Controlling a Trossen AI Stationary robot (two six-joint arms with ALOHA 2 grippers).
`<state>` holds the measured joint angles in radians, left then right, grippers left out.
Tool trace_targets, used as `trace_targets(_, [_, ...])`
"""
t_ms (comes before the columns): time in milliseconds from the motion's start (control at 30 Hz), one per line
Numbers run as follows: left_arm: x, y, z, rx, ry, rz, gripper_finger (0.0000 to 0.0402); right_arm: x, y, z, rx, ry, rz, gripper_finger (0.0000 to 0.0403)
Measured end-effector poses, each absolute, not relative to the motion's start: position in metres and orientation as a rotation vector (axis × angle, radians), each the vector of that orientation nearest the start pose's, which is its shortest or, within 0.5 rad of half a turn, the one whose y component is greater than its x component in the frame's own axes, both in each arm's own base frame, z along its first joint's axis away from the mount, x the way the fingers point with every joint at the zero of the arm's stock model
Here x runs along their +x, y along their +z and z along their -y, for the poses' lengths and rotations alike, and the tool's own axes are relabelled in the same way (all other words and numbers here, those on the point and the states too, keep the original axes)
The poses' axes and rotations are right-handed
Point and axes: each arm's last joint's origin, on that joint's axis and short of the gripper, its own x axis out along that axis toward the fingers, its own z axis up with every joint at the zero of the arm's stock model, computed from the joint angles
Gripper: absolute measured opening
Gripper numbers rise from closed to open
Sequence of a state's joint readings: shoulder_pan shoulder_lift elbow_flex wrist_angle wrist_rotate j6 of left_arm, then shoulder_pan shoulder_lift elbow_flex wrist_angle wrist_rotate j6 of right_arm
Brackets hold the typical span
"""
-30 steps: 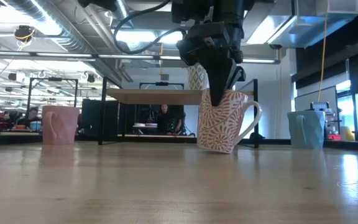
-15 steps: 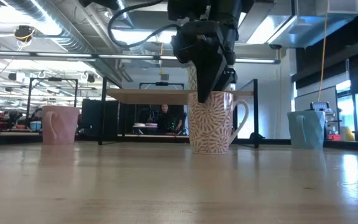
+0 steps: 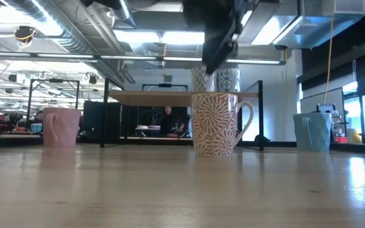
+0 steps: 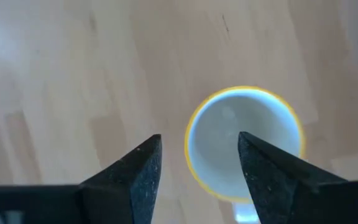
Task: Place coffee mugs
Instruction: Put the orange patterned mug on the shelf
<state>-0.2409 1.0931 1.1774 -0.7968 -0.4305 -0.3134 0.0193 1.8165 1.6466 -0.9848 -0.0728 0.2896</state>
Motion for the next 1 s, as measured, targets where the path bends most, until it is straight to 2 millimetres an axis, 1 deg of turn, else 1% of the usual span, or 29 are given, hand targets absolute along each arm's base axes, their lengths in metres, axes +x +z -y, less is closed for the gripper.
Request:
trace_targets(100, [0.206,0.357,0.038,-0.065,0.284,-0.636,0.0118,0.356,0.316,-0.01,0.242,-0.026,-1.076,0.02])
trace_targets(167, [0.206,0.357,0.038,-0.065,0.284,-0.636,0.0118,0.341,0.328,-0.009,0.227,0.001,-1.019,0.02])
trace_targets(267, [0.206,0.357,0.038,-0.066,0.284,-0.637,0.0118,0.317,0.337,-0.008,0.217,0.009,-0.948,0.02])
trace_targets(367, [0.206,0.357,0.038,-0.065,0.284,-0.638,0.0118,0.292,0.337,-0.007,0.22,-0.027,-0.884,0.02])
trace_targets(433, [0.206,0.357,0.038,-0.065,0.285,-0.637,0.0118,0.276,0.333,-0.006,0.251,-0.062,-0.855,0.0199])
trace_targets(567, [0.206,0.357,0.038,-0.061,0.296,-0.631,0.0118,0.244,0.317,-0.005,0.336,-0.107,-0.814,0.0199])
trace_targets(733, [0.208,0.358,0.038,-0.063,0.305,-0.614,0.0118,0.212,0.287,-0.004,0.401,-0.173,-0.783,0.0199])
trace_targets(800, [0.211,0.36,0.039,-0.075,0.3,-0.587,0.0118,0.205,0.272,-0.003,0.41,-0.188,-0.783,0.0199])
trace_targets(867, [0.219,0.36,0.041,-0.085,0.288,-0.561,0.0118,0.203,0.257,-0.003,0.42,-0.194,-0.788,0.0199])
trace_targets(1000, [0.241,0.348,0.046,-0.08,0.289,-0.571,0.0118,0.205,0.231,-0.002,0.396,-0.21,-0.768,0.0199])
